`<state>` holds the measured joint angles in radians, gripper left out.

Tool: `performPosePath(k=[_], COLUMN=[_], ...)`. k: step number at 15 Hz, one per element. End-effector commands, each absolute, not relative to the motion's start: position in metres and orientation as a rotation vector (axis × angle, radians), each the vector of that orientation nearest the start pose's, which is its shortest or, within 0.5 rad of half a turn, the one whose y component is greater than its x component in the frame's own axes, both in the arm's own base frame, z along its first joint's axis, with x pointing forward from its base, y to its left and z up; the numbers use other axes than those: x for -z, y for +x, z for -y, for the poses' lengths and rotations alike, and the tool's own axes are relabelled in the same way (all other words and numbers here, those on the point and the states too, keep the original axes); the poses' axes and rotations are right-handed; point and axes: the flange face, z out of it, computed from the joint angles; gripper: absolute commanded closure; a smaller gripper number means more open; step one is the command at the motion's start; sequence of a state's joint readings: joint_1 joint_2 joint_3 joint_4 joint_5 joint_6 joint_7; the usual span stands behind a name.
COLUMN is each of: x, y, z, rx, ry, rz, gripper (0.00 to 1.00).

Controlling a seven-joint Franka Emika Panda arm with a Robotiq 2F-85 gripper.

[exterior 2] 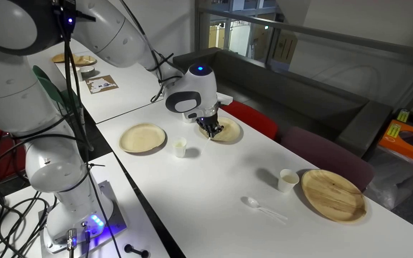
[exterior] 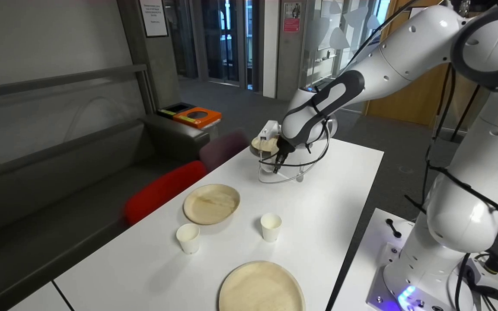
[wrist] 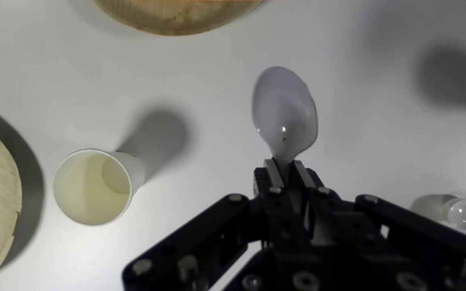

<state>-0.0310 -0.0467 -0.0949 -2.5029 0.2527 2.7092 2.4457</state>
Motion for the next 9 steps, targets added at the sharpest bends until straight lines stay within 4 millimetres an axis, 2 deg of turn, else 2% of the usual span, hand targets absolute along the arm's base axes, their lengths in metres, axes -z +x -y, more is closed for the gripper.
performPosePath(k=[1, 4, 6, 9], x=[-0.3, -0.292, -0.294, -0.312], y=[0.451, 0.424, 0.409, 0.396], z=[0.027, -0.012, -0.032, -0.038], rx=[-0.076, -0.17, -0.271, -0.342], ry=[-0.678, -0.819, -0.909, -0.989], rz=[-2.834, -2.845, -2.858, -2.885], gripper=[0.97, 0.97, 0.97, 0.97])
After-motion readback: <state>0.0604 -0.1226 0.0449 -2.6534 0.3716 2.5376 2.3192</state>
